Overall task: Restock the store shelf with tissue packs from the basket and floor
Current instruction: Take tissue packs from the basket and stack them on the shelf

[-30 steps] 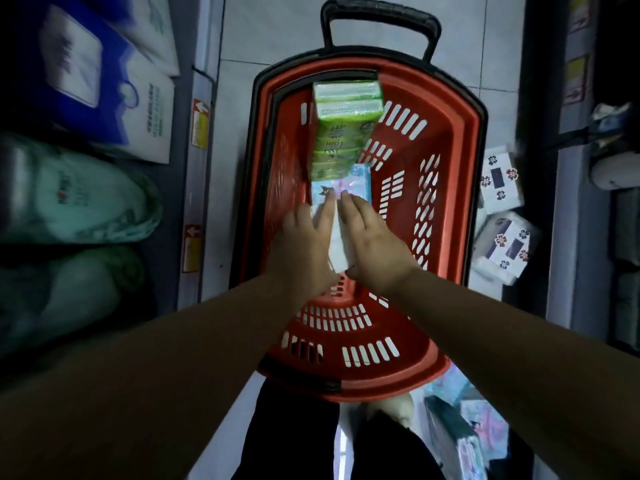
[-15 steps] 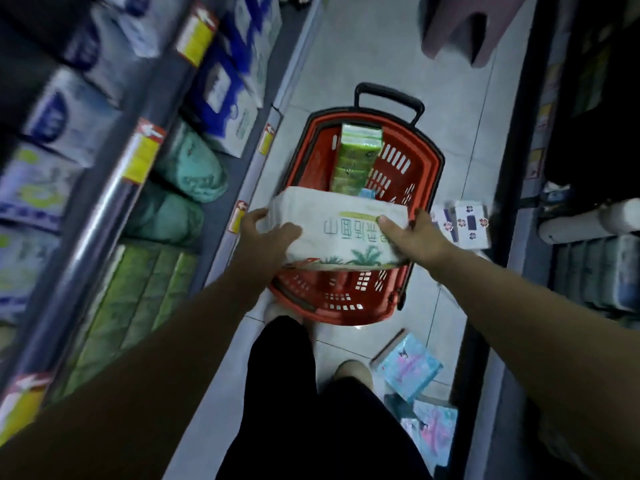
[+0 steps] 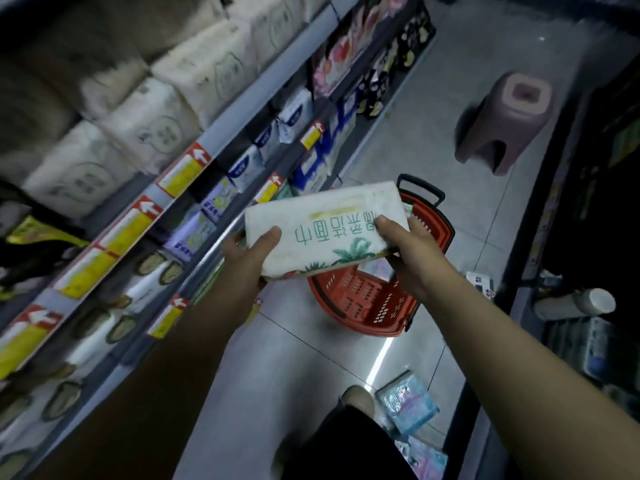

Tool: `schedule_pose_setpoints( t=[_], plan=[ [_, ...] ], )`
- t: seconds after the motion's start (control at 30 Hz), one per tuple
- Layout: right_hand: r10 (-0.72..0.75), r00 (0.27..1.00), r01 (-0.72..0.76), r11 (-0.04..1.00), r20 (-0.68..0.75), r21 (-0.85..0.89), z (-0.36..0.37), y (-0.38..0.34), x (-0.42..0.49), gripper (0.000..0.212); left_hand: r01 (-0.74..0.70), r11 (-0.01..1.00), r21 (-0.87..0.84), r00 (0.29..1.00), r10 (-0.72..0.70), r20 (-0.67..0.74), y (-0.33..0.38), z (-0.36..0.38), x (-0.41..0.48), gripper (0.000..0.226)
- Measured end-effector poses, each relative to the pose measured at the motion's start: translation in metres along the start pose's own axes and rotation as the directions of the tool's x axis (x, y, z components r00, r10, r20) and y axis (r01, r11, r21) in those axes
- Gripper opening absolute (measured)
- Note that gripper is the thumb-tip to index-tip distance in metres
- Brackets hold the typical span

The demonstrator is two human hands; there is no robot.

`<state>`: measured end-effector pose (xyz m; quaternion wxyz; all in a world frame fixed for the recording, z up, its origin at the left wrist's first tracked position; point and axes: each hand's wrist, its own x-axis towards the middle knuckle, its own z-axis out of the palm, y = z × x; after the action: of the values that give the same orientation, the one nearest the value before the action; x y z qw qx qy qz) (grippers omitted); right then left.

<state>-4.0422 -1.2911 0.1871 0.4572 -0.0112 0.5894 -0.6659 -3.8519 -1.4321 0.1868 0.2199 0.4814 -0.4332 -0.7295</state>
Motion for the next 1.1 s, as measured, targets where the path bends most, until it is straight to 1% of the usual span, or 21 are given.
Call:
schedule_pose_setpoints(
  t=[0.07, 0.1, 0.13, 0.17, 0.23, 0.27, 0.3, 0.37, 0.43, 0.47, 0.5, 0.57, 0.6, 0.67, 0.7, 0.77, 0.8, 0.9, 1.0, 1.07, 1.1],
  plan=[
    [-0.002, 0.999, 0.006, 0.997, -0.051, 0.075, 0.031, 0.001, -0.023, 0.061, -0.017, 0.993, -0.114, 1.000, 0.015, -0.021, 0.013, -0.007, -0.017, 0.097],
    [0.042, 0.999, -0.040, 0.996, -0.028, 0.078, 0.049, 0.004, -0.035, 0.070, -0.017, 0.987, -0.163, 1.000, 0.014, -0.020, 0.018, -0.004, -0.028, 0.099],
    [0.104, 0.994, -0.106, 0.993, 0.039, 0.049, 0.070, 0.009, -0.049, 0.078, -0.025, 0.979, -0.203, 1.000, 0.021, -0.020, 0.022, 0.000, -0.039, 0.098],
    [0.153, 0.980, -0.158, 0.987, 0.125, 0.031, 0.090, 0.014, -0.062, 0.077, -0.029, 0.973, -0.228, 0.999, 0.024, -0.023, 0.024, 0.003, -0.052, 0.095],
    [0.174, 0.950, -0.198, 0.978, 0.259, 0.070, 0.123, 0.020, -0.087, 0.042, -0.043, 0.971, -0.234, 0.999, 0.038, -0.025, 0.031, 0.005, -0.078, 0.091],
    [0.165, 0.944, -0.201, 0.975, 0.287, 0.098, 0.133, 0.021, -0.097, 0.031, -0.050, 0.974, -0.219, 0.999, 0.049, -0.010, 0.039, 0.000, -0.091, 0.089],
    [0.160, 0.938, -0.201, 0.974, 0.308, 0.106, 0.139, 0.020, -0.107, 0.031, -0.037, 0.983, -0.181, 0.999, 0.043, 0.027, 0.047, -0.010, -0.101, 0.090],
    [0.143, 0.941, -0.168, 0.984, 0.308, 0.056, 0.144, 0.014, -0.122, 0.034, -0.001, 1.000, -0.003, 0.985, 0.001, 0.170, 0.068, -0.038, -0.120, 0.097],
    [0.132, 0.953, -0.137, 0.991, 0.272, 0.000, 0.141, 0.006, -0.131, 0.034, 0.002, 0.983, 0.185, 0.968, -0.048, 0.245, 0.092, -0.071, -0.138, 0.092],
    [0.136, 0.954, -0.129, 0.991, 0.268, -0.046, 0.137, 0.002, -0.135, 0.044, -0.008, 0.977, 0.212, 0.972, -0.042, 0.231, 0.104, -0.085, -0.146, 0.095],
    [0.141, 0.946, -0.112, 0.987, 0.293, -0.113, 0.134, -0.003, -0.139, 0.059, -0.053, 0.974, 0.219, 0.976, 0.005, 0.217, 0.116, -0.099, -0.152, 0.106],
    [0.161, 0.894, -0.044, 0.960, 0.417, -0.278, 0.132, -0.015, -0.148, 0.080, -0.145, 0.969, 0.200, 0.982, 0.117, 0.146, 0.138, -0.120, -0.161, 0.121],
    [0.168, 0.860, 0.014, 0.936, 0.483, -0.351, 0.134, -0.022, -0.153, 0.080, -0.179, 0.962, 0.209, 0.982, 0.161, 0.098, 0.149, -0.127, -0.168, 0.122],
    [0.186, 0.790, 0.123, 0.885, 0.584, -0.448, 0.147, -0.036, -0.168, 0.066, -0.228, 0.951, 0.208, 0.973, 0.217, 0.076, 0.165, -0.140, -0.178, 0.123],
    [0.197, 0.775, 0.159, 0.859, 0.600, -0.487, 0.155, -0.043, -0.175, 0.061, -0.230, 0.951, 0.206, 0.972, 0.216, 0.091, 0.170, -0.144, -0.182, 0.120],
    [0.206, 0.759, 0.221, 0.811, 0.617, -0.542, 0.172, -0.056, -0.186, 0.061, -0.189, 0.957, 0.220, 0.978, 0.163, 0.130, 0.174, -0.150, -0.198, 0.096],
    [0.181, 0.759, 0.260, 0.797, 0.626, -0.545, 0.179, -0.061, -0.189, 0.059, -0.160, 0.964, 0.212, 0.984, 0.139, 0.110, 0.174, -0.154, -0.203, 0.084],
    [-0.038, 0.853, 0.300, 0.851, 0.521, -0.430, 0.196, -0.073, -0.193, 0.050, -0.211, 0.977, 0.024, 0.977, 0.212, -0.019, 0.171, -0.165, -0.206, 0.066],
    [-0.274, 0.930, 0.329, 0.919, 0.247, -0.217, 0.217, -0.077, -0.201, 0.065, -0.312, 0.944, -0.107, 0.946, 0.297, -0.132, 0.178, -0.160, -0.220, 0.051],
    [-0.326, 0.941, 0.339, 0.921, 0.094, -0.191, 0.232, -0.075, -0.205, 0.073, -0.374, 0.919, -0.128, 0.918, 0.347, -0.190, 0.182, -0.150, -0.229, 0.045],
    [-0.299, 0.953, 0.304, 0.936, 0.055, -0.180, 0.238, -0.075, -0.207, 0.077, -0.395, 0.906, -0.150, 0.909, 0.362, -0.208, 0.187, -0.145, -0.235, 0.044]
  ],
)
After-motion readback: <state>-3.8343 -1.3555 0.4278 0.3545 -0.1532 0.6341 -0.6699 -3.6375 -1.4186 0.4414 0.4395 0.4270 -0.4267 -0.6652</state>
